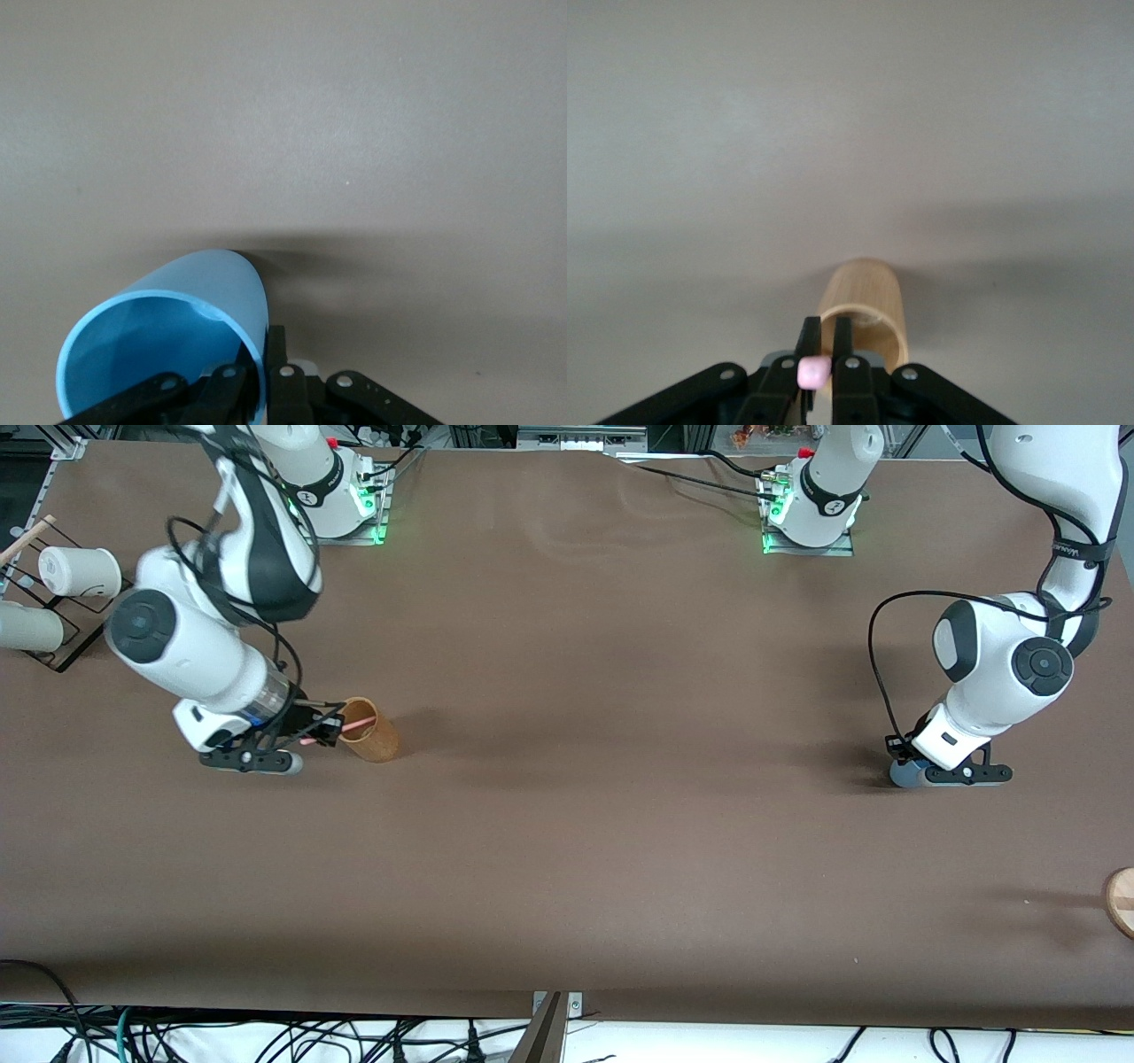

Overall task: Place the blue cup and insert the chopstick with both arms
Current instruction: 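Lift the chopstick with the right gripper while the left gripper carries the cup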

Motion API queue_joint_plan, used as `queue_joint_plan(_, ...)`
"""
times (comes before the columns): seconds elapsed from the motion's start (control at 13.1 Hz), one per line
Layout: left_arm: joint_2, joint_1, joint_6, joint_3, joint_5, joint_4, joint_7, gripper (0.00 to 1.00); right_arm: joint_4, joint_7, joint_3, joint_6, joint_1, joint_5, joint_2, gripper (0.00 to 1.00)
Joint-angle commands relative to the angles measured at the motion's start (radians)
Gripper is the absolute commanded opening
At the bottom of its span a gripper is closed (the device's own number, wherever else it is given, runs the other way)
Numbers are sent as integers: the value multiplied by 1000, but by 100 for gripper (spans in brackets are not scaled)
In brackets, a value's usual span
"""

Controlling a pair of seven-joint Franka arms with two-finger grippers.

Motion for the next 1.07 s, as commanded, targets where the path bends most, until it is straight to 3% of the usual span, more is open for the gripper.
queue_joint_plan(0.0,-8,-13,-63,-15,11,65,4,0,175,-6,-1,-193,-4,-11,1,0)
queue_joint_plan(0.15,-8,-28,-136,-81,-23,128,-4,0,301,-9,-4,-317,-6,-28,7,0)
queue_joint_plan(0.31,3,-43,-188,-173,-197,177,-22,0,366,-10,-2,-408,-3,-69,10,0)
queue_joint_plan(0.38,23,-69,-192,-199,-224,199,-51,0,372,-10,-2,-422,-3,-74,8,0)
queue_joint_plan(0.69,93,-175,-218,-261,-233,291,-263,0,380,16,-7,-430,-9,-62,8,0)
queue_joint_plan(0.99,205,-351,-230,-259,-233,459,-511,0,380,45,2,-421,-4,-60,10,0)
